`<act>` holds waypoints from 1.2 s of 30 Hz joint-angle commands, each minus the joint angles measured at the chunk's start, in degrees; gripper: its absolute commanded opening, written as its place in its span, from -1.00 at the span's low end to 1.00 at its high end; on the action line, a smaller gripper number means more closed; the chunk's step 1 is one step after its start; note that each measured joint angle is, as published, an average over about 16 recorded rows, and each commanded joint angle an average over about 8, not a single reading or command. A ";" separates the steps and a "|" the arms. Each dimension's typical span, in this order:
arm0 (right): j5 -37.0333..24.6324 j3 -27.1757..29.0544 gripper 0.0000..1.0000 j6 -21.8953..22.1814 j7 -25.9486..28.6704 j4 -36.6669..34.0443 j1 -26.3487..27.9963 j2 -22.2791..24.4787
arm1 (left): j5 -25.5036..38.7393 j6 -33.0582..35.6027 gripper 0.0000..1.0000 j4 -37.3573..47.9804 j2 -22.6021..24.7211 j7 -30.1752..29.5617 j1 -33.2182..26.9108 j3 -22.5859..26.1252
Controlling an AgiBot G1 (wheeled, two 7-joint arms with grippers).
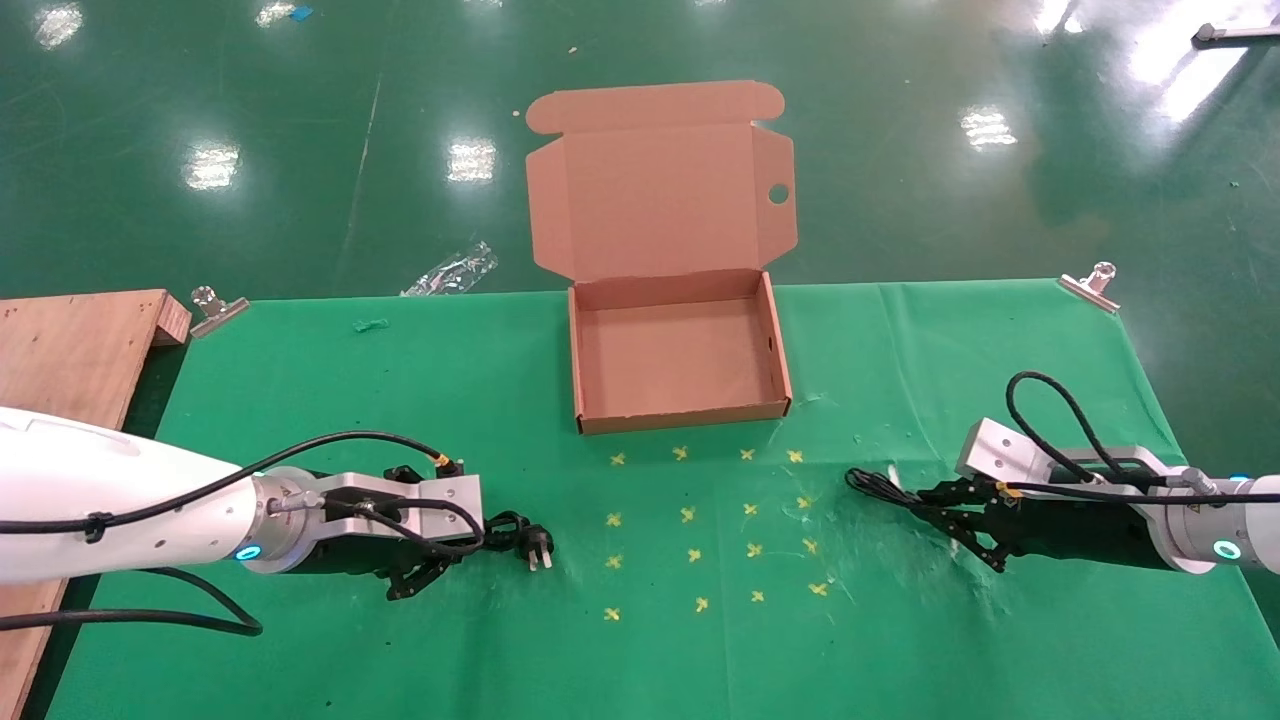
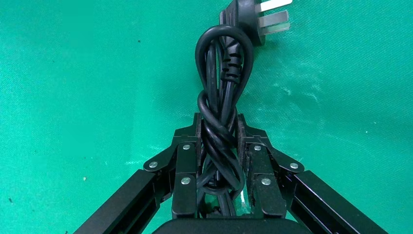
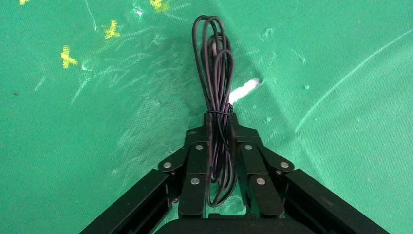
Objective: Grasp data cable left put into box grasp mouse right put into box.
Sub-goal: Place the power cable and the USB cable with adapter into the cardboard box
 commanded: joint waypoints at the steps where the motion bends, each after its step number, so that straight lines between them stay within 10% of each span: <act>1: 0.00 0.00 -1.00 0.00 0.00 -0.01 0.00 0.00 | 0.10 -0.03 -1.00 0.01 0.02 -0.03 0.03 0.03; 17: 3.09 3.02 -1.00 -1.14 1.22 4.81 3.17 4.34 | -8.67 2.97 -1.00 0.17 1.02 0.76 -6.57 -3.66; 28: 6.70 7.23 -1.00 -1.87 8.33 18.90 3.83 13.25 | 4.67 -12.85 -1.00 11.61 20.24 1.79 -10.26 1.21; 36: 8.81 9.62 -1.00 -0.94 15.15 30.01 1.64 18.85 | 7.47 -24.78 0.99 18.53 24.92 -2.39 -12.77 11.72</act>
